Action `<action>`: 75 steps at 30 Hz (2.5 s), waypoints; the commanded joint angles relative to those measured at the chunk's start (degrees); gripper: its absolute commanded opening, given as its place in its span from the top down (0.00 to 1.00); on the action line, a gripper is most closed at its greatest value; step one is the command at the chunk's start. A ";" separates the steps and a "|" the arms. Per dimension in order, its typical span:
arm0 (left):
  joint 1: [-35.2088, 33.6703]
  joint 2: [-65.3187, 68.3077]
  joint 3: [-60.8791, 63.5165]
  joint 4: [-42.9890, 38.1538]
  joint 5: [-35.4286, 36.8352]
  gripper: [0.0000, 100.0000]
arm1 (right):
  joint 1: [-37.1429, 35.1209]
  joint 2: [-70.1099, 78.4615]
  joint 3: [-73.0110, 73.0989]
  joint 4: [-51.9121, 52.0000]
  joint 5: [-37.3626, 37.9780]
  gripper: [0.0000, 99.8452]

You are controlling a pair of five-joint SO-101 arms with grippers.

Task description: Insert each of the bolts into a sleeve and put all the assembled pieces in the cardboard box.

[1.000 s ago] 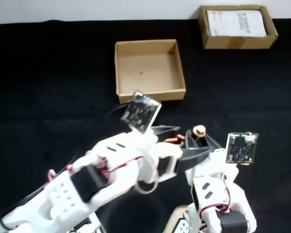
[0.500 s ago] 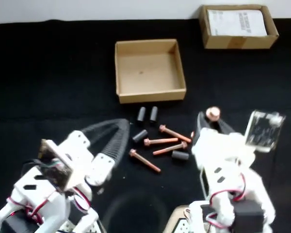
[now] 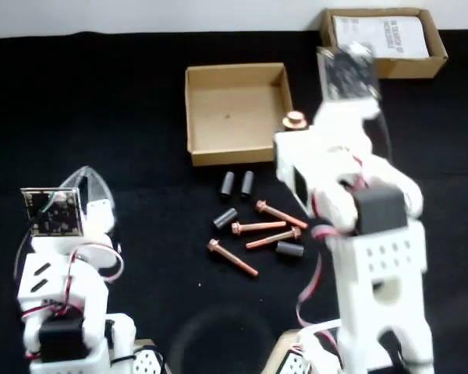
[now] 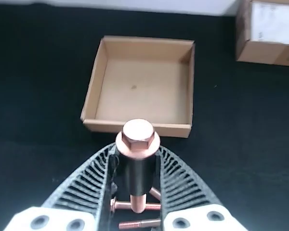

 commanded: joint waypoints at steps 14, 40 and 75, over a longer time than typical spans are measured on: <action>-5.76 -5.58 22.90 -10.29 25.23 0.99 | -0.48 40.92 -41.98 13.32 37.98 0.99; -6.20 -5.85 22.90 -10.11 27.96 0.99 | -4.00 82.33 -62.99 -3.21 71.47 0.99; -5.85 -5.58 22.90 -10.11 27.96 0.99 | 1.19 50.42 -64.66 25.45 43.78 0.82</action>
